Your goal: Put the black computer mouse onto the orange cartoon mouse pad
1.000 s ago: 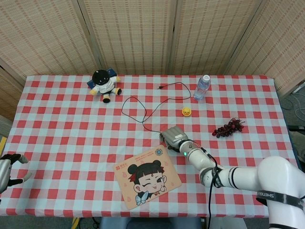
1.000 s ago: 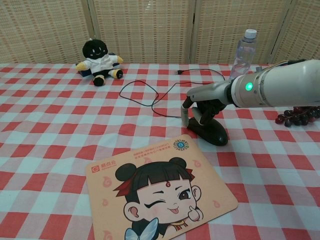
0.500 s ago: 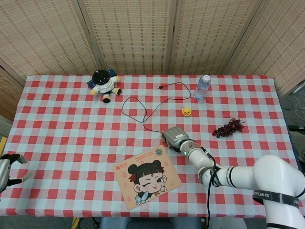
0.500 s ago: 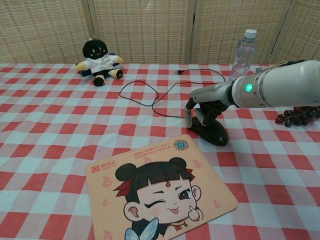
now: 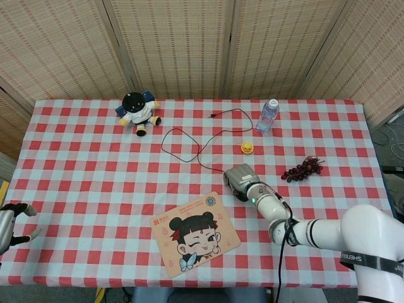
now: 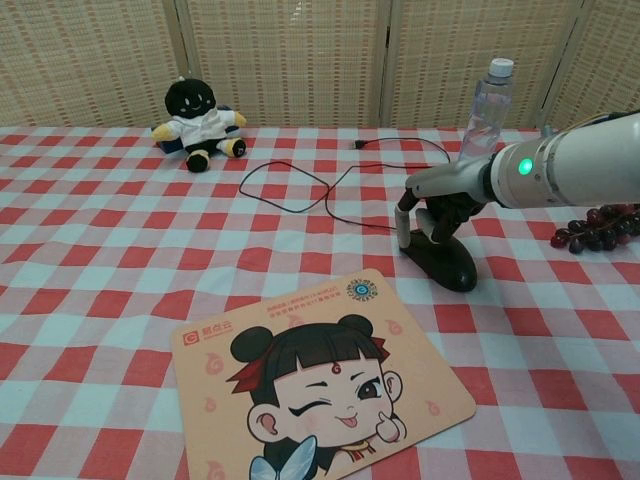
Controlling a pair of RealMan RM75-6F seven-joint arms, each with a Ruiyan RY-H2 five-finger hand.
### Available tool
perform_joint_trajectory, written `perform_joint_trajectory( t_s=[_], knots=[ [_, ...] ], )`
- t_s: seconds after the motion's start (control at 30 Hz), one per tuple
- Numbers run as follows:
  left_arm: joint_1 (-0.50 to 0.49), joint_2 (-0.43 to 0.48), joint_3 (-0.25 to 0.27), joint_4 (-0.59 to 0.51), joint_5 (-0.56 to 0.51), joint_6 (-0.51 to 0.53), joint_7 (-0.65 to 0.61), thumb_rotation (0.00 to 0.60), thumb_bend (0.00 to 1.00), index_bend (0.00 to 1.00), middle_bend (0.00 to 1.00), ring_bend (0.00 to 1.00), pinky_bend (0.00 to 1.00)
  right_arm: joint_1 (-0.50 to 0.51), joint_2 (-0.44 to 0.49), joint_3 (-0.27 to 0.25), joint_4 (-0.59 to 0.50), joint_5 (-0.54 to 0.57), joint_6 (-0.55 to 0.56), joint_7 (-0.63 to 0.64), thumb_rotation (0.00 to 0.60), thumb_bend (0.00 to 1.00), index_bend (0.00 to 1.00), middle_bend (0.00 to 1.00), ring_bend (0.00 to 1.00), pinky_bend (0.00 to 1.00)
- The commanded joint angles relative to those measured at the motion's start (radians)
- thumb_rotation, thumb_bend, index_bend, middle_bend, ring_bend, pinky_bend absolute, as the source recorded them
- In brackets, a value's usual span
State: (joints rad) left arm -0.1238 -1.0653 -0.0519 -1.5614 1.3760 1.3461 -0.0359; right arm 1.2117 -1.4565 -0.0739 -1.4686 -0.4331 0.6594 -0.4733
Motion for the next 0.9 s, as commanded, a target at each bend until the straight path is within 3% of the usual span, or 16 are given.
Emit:
perform_joint_trajectory(
  t_s=[0.03,0.6,0.9],
  knots=[
    [-0.001,-0.002,0.001,0.000,0.000,-0.001,0.004,0.600,0.17,0.61,0.48,0.38,0.55,-0.011,0.013,-0.008,-0.006,-0.001,0.003,0.007,0.600,1.00,0.36,1.00,1.00,1.00],
    [-0.008,-0.015,0.006,-0.005,-0.001,-0.011,0.042,0.600,0.17,0.61,0.48,0.38,0.55,-0.112,0.097,-0.037,-0.016,-0.065,0.018,0.075,0.600,1.00,0.36,1.00,1.00,1.00],
    [-0.009,-0.018,0.008,-0.007,0.000,-0.011,0.053,0.600,0.17,0.61,0.48,0.38,0.55,-0.213,0.200,-0.028,-0.136,-0.237,0.122,0.126,0.600,1.00,0.36,1.00,1.00,1.00]
  ],
)
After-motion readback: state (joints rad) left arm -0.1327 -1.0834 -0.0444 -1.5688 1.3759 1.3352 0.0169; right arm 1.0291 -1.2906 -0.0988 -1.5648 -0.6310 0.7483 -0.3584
